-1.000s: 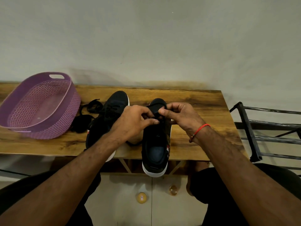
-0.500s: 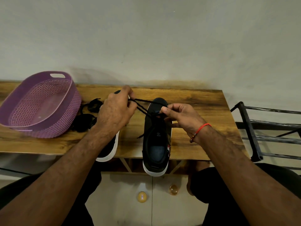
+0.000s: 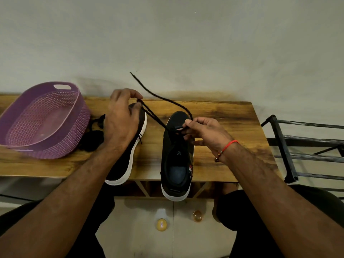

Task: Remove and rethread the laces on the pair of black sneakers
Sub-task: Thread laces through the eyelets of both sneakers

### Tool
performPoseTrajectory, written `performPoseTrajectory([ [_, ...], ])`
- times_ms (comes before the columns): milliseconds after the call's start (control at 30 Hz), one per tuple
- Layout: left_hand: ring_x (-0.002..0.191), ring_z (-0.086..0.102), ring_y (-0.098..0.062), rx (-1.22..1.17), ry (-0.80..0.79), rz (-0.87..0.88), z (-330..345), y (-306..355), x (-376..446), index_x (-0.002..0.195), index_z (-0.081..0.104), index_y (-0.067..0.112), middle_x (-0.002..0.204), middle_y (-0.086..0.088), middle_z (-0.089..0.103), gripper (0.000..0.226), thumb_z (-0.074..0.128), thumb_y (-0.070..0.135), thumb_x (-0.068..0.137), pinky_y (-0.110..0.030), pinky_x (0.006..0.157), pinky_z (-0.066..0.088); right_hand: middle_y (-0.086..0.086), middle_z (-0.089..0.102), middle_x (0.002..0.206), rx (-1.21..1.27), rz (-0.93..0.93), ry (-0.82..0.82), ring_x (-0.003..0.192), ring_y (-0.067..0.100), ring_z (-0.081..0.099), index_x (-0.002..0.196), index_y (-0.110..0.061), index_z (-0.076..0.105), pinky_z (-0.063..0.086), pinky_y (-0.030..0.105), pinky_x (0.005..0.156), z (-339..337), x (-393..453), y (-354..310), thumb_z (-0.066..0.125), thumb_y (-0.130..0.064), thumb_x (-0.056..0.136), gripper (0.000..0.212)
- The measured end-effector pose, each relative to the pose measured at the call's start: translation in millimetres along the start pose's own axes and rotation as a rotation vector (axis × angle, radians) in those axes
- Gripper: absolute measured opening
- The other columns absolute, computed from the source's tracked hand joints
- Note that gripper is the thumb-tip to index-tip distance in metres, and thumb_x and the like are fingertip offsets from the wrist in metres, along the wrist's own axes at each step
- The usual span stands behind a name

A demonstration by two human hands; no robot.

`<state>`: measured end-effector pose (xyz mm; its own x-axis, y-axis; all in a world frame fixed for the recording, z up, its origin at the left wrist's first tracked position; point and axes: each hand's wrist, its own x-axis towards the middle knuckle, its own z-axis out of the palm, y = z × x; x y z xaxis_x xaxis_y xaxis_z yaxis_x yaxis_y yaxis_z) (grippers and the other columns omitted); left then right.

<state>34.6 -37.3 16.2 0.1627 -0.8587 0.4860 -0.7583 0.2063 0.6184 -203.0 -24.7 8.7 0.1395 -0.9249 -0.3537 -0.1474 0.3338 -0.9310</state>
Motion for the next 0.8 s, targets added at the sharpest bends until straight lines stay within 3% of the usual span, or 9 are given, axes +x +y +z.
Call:
performPoseTrajectory([
  [100,0.095,0.059,-0.011,0.050,0.054,0.081,-13.4,-5.4,13.4,0.105,0.068,0.018,0.127,-0.002,0.051,0.016,0.058,0.009,0.097,-0.029,0.076,0.057,0.007,0.077,0.098,0.004,0.003,0.006,0.083,0.018,0.068,0.095,-0.017,0.071,0.051,0.049,0.094,0.3,0.4,-0.3,0.061,-0.031,0.098,0.018],
  [167,0.091,0.061,-0.014,0.051,0.015,0.046,-16.4,-9.4,18.3,0.111,0.068,0.019,0.132,-0.004,0.048,0.023,0.061,0.005,0.094,-0.028,0.081,0.057,0.007,0.077,0.098,0.002,0.002,0.013,0.083,0.018,0.068,0.094,-0.017,0.071,0.051,0.048,0.092,0.6,0.4,0.4,0.061,-0.030,0.098,0.017],
  [300,0.094,0.052,-0.013,0.206,-0.187,-0.134,-8.2,6.0,6.9,0.144,0.046,0.025,0.153,-0.010,0.026,0.065,0.066,-0.002,0.089,-0.021,0.087,0.049,0.008,0.077,0.100,0.011,0.002,0.005,0.083,0.019,0.066,0.093,-0.017,0.072,0.052,0.044,0.088,1.0,0.3,0.8,0.063,-0.031,0.097,0.016],
  [400,0.088,0.049,-0.012,0.201,-0.218,-0.110,6.9,24.5,-15.1,0.133,0.046,0.021,0.136,-0.008,0.036,0.045,0.067,0.014,0.093,-0.021,0.078,0.045,0.005,0.077,0.100,0.025,-0.001,-0.011,0.084,0.019,0.065,0.095,-0.015,0.072,0.053,0.040,0.084,0.3,-0.6,-0.5,0.063,-0.030,0.096,0.017],
  [467,0.078,0.055,-0.012,0.214,-0.337,-0.145,17.7,25.6,-26.1,0.117,0.048,0.020,0.116,0.000,0.047,0.027,0.062,0.034,0.098,-0.025,0.066,0.047,0.005,0.077,0.100,0.034,-0.005,-0.015,0.084,0.020,0.064,0.095,-0.014,0.072,0.054,0.039,0.085,-0.5,-1.1,-1.1,0.064,-0.029,0.096,0.017],
  [500,0.071,0.061,-0.014,0.219,-0.435,-0.194,22.6,23.5,-29.1,0.108,0.051,0.019,0.103,0.002,0.056,0.026,0.056,0.043,0.100,-0.028,0.060,0.049,0.006,0.077,0.099,0.033,-0.008,-0.015,0.084,0.021,0.064,0.095,-0.014,0.072,0.054,0.040,0.084,-0.7,-1.3,-1.3,0.064,-0.029,0.096,0.017],
  [567,0.056,0.069,-0.016,0.166,-0.671,-0.345,28.7,21.1,-34.2,0.094,0.057,0.016,0.080,-0.003,0.067,0.045,0.040,0.057,0.102,-0.027,0.049,0.050,0.007,0.077,0.099,0.033,-0.014,-0.014,0.083,0.021,0.064,0.095,-0.015,0.072,0.052,0.040,0.082,-0.6,-1.0,-1.3,0.065,-0.029,0.095,0.016],
  [667,0.053,0.067,-0.019,0.025,-0.859,-0.535,35.2,25.9,-44.5,0.097,0.061,0.016,0.075,-0.005,0.070,0.054,0.033,0.062,0.102,-0.022,0.039,0.042,0.010,0.076,0.101,0.036,-0.023,-0.019,0.084,0.022,0.064,0.096,-0.015,0.073,0.051,0.038,0.080,-0.4,-0.4,-1.0,0.066,-0.029,0.095,0.016],
  [800,0.052,0.046,-0.011,-0.242,-0.836,-0.770,40.7,23.9,-49.9,0.096,0.060,0.019,0.071,-0.001,0.052,0.033,0.044,0.046,0.105,-0.021,0.038,0.029,0.008,0.077,0.099,0.025,-0.036,-0.043,0.084,0.021,0.067,0.100,-0.012,0.072,0.053,0.035,0.080,-0.1,-2.1,-1.3,0.065,-0.027,0.095,0.017],
])
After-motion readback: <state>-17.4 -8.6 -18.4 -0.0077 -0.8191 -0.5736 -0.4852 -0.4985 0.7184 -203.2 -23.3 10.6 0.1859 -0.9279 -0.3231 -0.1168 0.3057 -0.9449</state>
